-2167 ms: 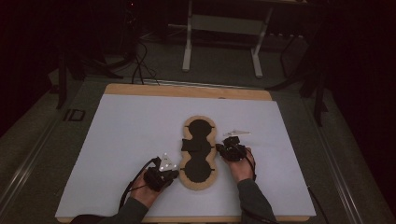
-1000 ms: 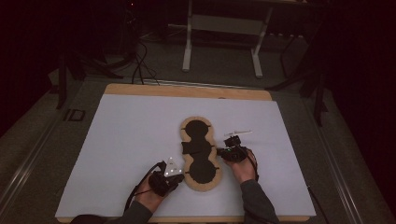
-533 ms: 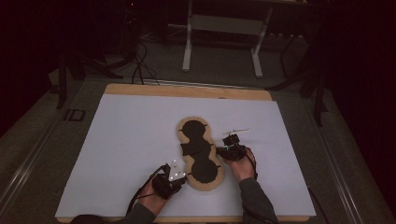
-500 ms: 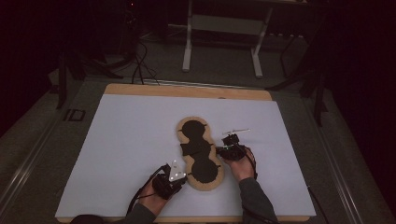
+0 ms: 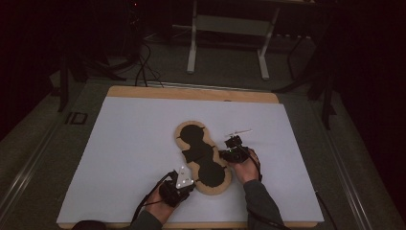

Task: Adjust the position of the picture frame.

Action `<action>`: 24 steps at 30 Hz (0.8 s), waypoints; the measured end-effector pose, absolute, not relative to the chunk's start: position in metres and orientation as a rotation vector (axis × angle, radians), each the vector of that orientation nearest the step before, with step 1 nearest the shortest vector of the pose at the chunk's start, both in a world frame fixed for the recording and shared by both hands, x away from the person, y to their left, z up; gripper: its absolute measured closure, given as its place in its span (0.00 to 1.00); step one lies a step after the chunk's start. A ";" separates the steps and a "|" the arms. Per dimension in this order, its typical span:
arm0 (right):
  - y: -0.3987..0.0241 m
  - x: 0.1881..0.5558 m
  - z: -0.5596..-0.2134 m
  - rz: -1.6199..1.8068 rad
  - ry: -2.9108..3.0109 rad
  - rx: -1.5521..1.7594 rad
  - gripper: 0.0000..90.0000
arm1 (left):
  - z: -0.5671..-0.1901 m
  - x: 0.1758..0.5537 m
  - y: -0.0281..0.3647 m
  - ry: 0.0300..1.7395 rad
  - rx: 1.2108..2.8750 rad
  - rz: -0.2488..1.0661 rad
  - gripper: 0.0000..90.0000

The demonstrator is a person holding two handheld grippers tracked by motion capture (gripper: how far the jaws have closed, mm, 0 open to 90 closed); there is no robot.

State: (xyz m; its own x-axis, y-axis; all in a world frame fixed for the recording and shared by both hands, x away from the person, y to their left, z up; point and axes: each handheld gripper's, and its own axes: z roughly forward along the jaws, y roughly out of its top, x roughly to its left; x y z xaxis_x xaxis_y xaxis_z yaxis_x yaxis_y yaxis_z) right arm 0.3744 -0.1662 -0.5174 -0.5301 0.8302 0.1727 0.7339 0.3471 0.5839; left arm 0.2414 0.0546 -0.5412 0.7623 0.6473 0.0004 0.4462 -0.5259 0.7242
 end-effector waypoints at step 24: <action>-0.140 0.378 -0.513 0.890 2.497 1.324 1.00 | -0.541 0.237 0.046 0.783 2.222 0.355 1.00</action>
